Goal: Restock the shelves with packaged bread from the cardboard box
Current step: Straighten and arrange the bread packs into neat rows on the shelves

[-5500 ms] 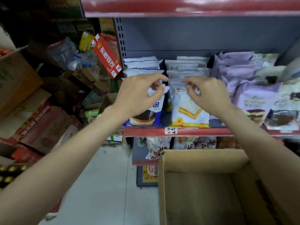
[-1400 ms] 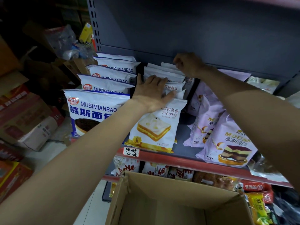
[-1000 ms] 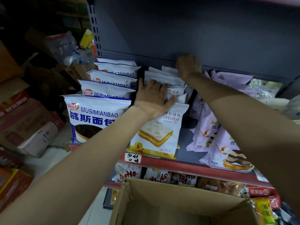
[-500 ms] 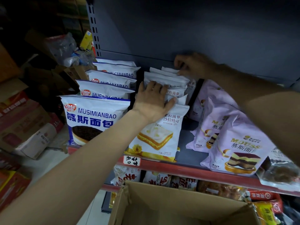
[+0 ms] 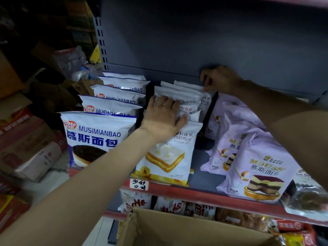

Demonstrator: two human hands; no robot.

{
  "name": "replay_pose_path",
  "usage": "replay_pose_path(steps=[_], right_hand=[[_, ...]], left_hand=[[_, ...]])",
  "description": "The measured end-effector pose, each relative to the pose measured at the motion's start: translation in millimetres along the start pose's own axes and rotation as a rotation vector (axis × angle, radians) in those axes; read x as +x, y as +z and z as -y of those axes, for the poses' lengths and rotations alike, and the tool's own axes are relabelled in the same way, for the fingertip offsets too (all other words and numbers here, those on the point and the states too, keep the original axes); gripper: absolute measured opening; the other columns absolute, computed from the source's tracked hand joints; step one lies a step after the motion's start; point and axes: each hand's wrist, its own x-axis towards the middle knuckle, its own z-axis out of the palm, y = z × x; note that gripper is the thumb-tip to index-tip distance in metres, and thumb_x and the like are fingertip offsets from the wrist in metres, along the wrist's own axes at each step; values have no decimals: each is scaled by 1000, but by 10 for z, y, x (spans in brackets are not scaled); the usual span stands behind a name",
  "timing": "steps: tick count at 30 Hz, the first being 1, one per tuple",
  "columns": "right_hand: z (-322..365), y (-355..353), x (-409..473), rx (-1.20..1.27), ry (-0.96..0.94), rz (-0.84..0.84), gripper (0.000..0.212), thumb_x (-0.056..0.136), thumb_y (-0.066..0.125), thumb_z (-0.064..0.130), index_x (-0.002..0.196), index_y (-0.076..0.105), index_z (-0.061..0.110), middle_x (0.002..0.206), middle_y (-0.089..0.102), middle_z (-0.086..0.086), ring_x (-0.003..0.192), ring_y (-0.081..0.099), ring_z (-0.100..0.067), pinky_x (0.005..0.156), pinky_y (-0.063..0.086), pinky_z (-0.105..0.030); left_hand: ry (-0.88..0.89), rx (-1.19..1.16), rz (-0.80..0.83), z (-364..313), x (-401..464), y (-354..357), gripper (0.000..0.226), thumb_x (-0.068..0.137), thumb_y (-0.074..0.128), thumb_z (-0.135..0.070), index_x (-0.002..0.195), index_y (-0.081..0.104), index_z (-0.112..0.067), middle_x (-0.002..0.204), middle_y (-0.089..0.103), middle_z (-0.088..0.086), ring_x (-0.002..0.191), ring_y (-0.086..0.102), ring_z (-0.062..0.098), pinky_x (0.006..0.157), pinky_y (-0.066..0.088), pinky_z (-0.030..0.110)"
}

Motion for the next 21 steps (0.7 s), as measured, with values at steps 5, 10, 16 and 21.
replay_pose_path(steps=[5, 10, 16, 21], right_hand=[[113, -6, -21, -284, 130, -22, 38, 83, 69, 29, 110, 56, 6, 110, 63, -21, 104, 58, -37, 83, 42, -37], [221, 27, -71, -491, 177, -10, 51, 82, 67, 36, 115, 49, 1, 111, 61, -24, 103, 58, -39, 83, 43, -40], [165, 97, -89, -204, 182, -34, 28, 81, 67, 21, 107, 59, 12, 108, 67, -13, 103, 60, -32, 81, 43, -35], [160, 2, -112, -58, 103, -149, 20, 84, 59, 15, 101, 70, 16, 102, 71, -7, 100, 63, -29, 84, 44, -32]], left_hand=[[-3, -38, -27, -6, -3, 36, 90, 76, -7, -56, 141, 38, -14, 136, 49, 7, 128, 38, 28, 107, 24, 41], [-4, -55, -43, -13, -14, 46, 89, 79, -6, -55, 140, 40, -11, 135, 51, 8, 126, 40, 29, 103, 28, 41], [1, -57, -36, -14, -17, 53, 88, 79, -5, -54, 140, 40, -10, 134, 50, 9, 125, 40, 29, 100, 30, 41], [5, -54, -40, -13, -18, 68, 87, 80, -3, -54, 137, 43, -9, 133, 52, 10, 125, 41, 30, 103, 29, 43]])
